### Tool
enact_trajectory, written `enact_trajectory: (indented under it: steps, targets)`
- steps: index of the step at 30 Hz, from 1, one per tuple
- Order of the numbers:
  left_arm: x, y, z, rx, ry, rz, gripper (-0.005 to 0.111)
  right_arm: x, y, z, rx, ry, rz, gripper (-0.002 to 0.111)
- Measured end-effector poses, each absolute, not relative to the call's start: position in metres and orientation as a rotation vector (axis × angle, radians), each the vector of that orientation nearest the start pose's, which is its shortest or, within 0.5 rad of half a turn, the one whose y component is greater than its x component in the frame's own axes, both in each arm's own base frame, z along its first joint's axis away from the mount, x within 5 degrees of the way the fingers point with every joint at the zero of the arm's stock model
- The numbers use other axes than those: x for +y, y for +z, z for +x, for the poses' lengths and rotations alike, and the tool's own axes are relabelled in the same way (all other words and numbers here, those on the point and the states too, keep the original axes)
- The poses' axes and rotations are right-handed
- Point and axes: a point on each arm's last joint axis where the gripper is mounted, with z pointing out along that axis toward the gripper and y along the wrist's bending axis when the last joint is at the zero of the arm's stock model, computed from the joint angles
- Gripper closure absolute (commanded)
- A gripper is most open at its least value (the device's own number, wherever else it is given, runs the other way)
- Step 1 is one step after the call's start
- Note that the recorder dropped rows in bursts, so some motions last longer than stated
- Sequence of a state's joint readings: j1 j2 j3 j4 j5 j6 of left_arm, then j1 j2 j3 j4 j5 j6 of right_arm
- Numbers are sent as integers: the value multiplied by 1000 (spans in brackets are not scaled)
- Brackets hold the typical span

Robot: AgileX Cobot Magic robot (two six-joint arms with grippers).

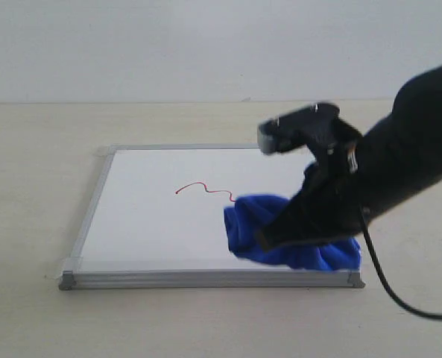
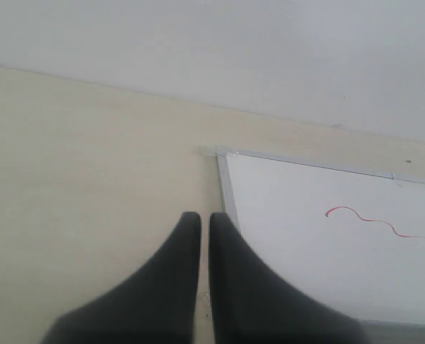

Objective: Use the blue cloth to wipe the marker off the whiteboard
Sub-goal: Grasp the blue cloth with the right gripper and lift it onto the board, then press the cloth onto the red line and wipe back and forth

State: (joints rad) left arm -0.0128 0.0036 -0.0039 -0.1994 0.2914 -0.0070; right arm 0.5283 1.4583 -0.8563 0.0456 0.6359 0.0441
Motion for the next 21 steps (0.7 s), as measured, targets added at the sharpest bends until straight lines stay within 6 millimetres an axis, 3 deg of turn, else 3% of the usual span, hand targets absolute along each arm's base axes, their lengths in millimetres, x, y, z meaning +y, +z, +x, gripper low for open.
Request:
enact_trajectory:
  steps: [1, 4, 9, 16, 21]
  targets:
    - [-6, 188, 55, 1769, -203, -123, 102, 144, 243, 245, 2565, 221, -616, 108]
    - [-6, 188, 55, 1769, -203, -123, 102, 158, 273, 271, 2465, 222, -614, 108]
    - [-6, 188, 55, 1769, -203, -123, 102, 179, 283, 309, 2460, 206, -614, 108]
    - [-6, 188, 55, 1769, -203, -123, 102, 201, 243, 350, 2595, 138, -659, 108]
    - [-6, 188, 55, 1769, -203, -123, 102, 214, 189, 373, 2719, 86, -695, 108]
